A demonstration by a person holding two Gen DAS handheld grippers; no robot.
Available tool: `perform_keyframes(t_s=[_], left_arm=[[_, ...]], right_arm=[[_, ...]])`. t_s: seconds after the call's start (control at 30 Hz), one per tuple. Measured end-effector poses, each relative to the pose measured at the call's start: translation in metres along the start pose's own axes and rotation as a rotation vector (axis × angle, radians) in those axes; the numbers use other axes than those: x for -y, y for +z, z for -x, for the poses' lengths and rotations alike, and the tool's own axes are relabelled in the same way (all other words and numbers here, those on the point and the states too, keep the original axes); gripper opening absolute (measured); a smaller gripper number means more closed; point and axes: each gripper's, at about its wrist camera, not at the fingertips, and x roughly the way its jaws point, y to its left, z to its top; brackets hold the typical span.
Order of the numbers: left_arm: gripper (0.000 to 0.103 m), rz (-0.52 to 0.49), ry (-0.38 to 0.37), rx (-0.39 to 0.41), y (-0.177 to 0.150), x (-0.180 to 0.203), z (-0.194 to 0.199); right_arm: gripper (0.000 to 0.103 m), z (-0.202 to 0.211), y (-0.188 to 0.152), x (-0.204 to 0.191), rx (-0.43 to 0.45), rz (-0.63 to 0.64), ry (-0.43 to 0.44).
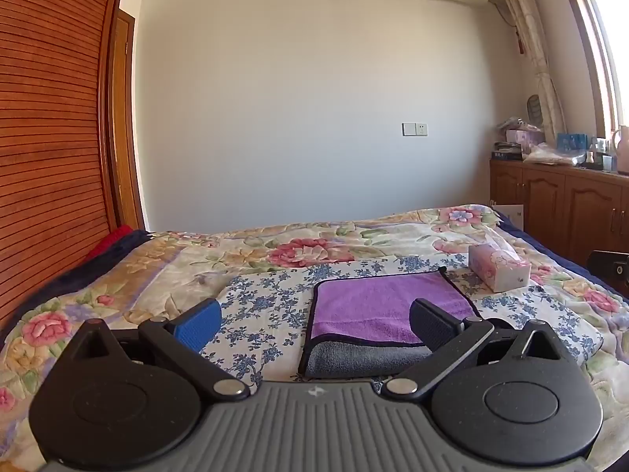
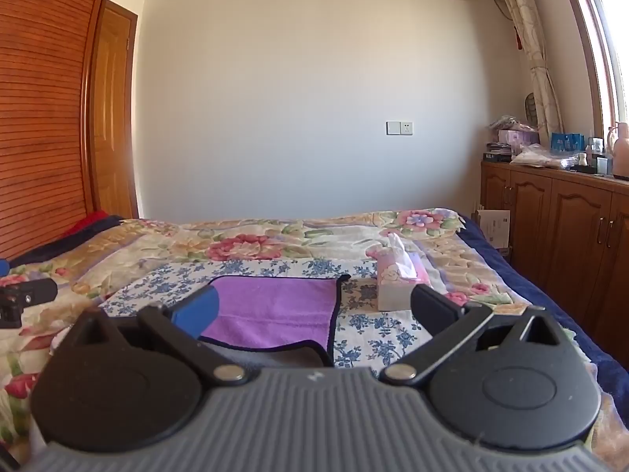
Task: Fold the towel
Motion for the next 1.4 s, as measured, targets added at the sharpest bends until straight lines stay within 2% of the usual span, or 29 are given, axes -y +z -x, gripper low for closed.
perform_keyframes(t_s=[1.4], left_arm=[[0.103, -0.012, 0.003, -0.003, -0.0001, 0.0005, -0.0001]], right_arm=[[0.103, 0.0004, 0.0011, -0.0006, 0.011, -0.003, 0.004]])
